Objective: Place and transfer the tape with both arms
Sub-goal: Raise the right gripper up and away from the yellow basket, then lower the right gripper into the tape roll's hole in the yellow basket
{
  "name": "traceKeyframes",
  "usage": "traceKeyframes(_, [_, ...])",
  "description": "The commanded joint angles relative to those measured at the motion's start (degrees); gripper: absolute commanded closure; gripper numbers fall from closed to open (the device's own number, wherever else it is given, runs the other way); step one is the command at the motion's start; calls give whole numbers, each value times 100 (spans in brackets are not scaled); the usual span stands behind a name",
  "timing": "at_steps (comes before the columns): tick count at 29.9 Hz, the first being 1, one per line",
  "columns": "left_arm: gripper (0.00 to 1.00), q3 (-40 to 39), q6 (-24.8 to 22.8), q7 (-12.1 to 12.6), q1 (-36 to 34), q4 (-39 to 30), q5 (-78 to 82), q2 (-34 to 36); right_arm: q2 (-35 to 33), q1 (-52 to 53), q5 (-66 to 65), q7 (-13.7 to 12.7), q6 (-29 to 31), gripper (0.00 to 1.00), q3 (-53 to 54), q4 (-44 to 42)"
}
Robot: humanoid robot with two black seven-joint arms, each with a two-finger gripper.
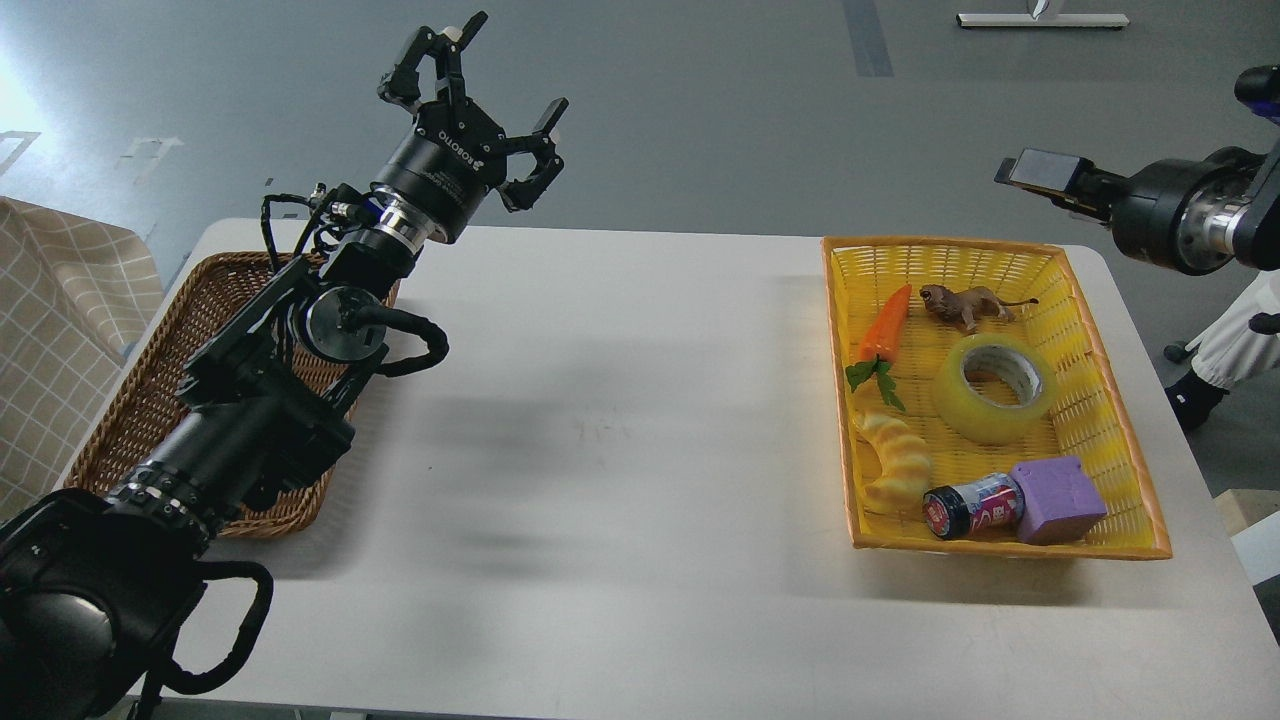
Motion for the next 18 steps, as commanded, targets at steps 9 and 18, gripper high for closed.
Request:
traceKeyframes(9, [2,8,0,9,-1,0,1,-13,193,-177,-706,8,1,2,-43,6])
traceKeyframes(18, [2,0,0,9,-80,0,1,-4,273,-186,-1173,8,1,2,-641,-29])
